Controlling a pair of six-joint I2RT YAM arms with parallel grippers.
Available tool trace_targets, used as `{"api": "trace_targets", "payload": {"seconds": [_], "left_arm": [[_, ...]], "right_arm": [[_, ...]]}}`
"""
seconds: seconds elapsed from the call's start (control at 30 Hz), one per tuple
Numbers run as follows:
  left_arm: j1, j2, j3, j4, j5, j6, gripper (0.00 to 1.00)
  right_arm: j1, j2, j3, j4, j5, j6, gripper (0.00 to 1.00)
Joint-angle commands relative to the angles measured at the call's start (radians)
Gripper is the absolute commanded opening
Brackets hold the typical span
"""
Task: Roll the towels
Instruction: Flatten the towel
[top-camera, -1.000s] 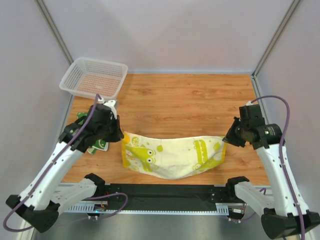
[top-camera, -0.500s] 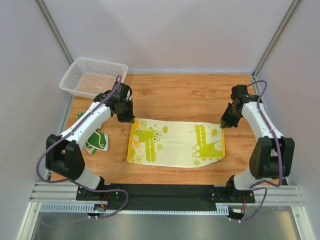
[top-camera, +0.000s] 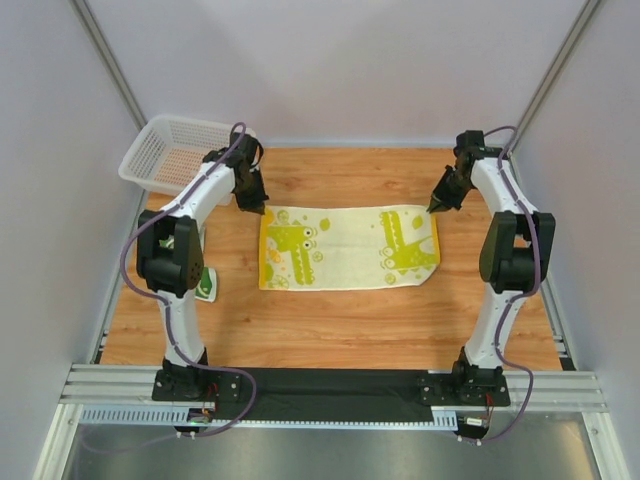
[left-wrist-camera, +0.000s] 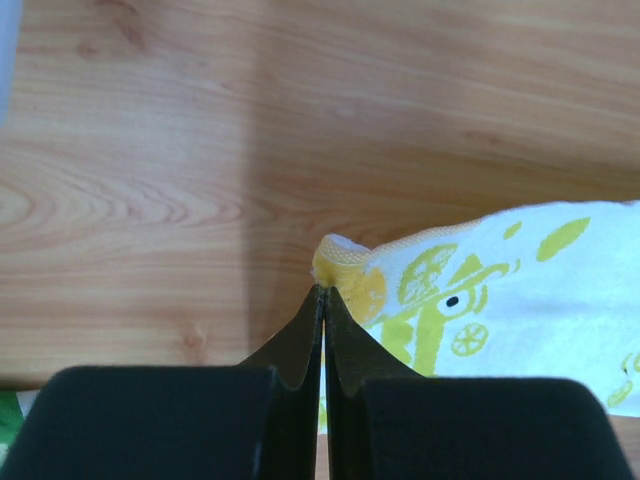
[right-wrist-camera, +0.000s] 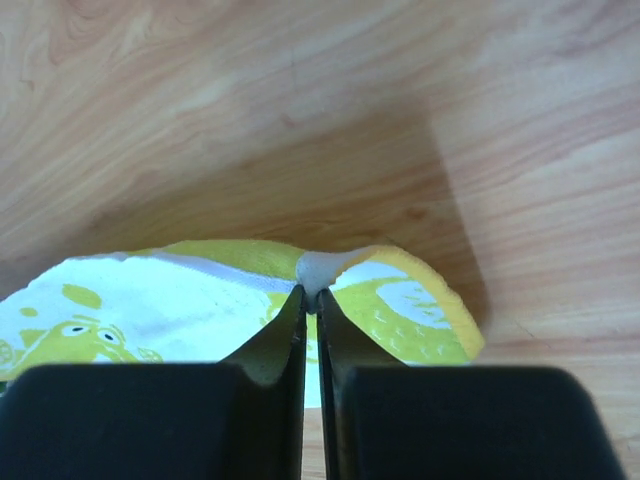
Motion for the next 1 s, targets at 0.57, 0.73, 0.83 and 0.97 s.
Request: {"api": "trace_targets", "payload": {"seconds": [0.57,0.73,0.83,0.97], "left_arm": [[0.049,-0.124,-0.076,-0.022,-0.038,0.028,0.6],[0.043,-0.239,-0.255,0.036,-0.027,0.038,0.59],[0.041,-0.249,-0.3,0.033,0.008,0.052,0.55],[0.04,-0.296,-0.329,-0.008,0.016,0.081,0.54]], "right_arm": [[-0.102,-0.173,-0.29,0.161,-0.029,0.006,0.9],[-0.115,-0.195,-0.439,0.232,-0.048,-0.016,0.81],[-0.115,-0.187,-0.484,0.308,-0.11,-0.017,0.77],[-0.114,-0.146,-0.473,0.33,-0.133,-0.031,0.7]]}}
